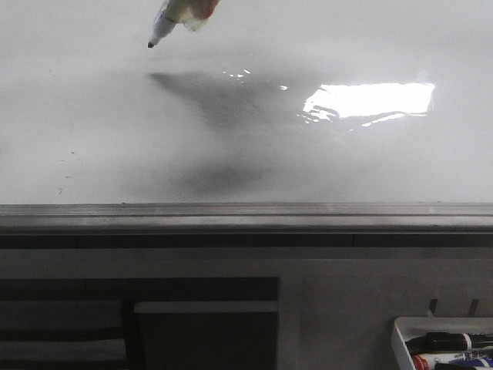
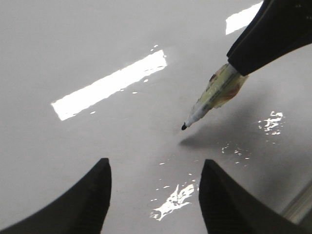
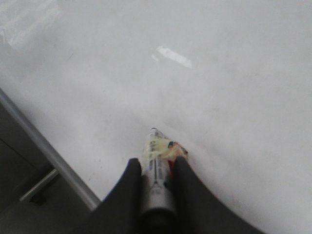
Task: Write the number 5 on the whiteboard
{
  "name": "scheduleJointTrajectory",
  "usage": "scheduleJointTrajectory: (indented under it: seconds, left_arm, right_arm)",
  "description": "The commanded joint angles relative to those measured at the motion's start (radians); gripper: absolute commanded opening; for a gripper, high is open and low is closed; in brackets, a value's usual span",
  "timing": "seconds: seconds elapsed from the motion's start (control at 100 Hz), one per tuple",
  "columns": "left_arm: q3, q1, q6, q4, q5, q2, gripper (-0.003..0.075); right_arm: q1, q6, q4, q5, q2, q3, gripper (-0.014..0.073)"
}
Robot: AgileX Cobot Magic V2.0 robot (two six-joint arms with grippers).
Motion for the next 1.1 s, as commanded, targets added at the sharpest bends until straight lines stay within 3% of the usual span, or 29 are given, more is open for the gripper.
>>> scheduleJointTrajectory:
  seconds: [0.0, 0.21, 0.49, 0.73, 0.97, 1.09]
  left_arm:
    - [-0.028, 0.024, -0.011, -0.022, -0.087, -0.004, 0.0365]
    - [-0.028, 0.03, -0.011, -0.024, -0.094, -0.004, 0.0365]
    - [-0.028, 0.03, -0.011, -0.024, -0.107, -0.004, 0.0365]
    - [-0.028, 0.03, -0.011, -0.022, -0.107, -0.004, 0.0365]
    - [-0.028, 0.03, -0.011, -0.022, -0.107, -0.004, 0.0365]
    - [-0.028, 0.03, -0.011, -0.022, -0.107, -0.004, 0.0365]
  right_arm:
    - [-0.026, -0.008, -0.012, -0.064, -0.009, -0.058, -0.0061]
    - [-0.039, -0.008, 0.006, 0.014, 0.02, -0.02, -0.0061]
    - [-0.033, -0.008, 0.034, -0.02, 0.0, 0.07, -0.0061]
    - [-0.051, -0.008, 0.029, 0.073, -0.066, 0.141, -0.0061]
    - [0.045, -0.008, 0.054, -0.089, 0.032, 0.126, -0.0061]
    - [0.045, -0.008, 0.074, -0.064, 0.03, 0.058, -0.0061]
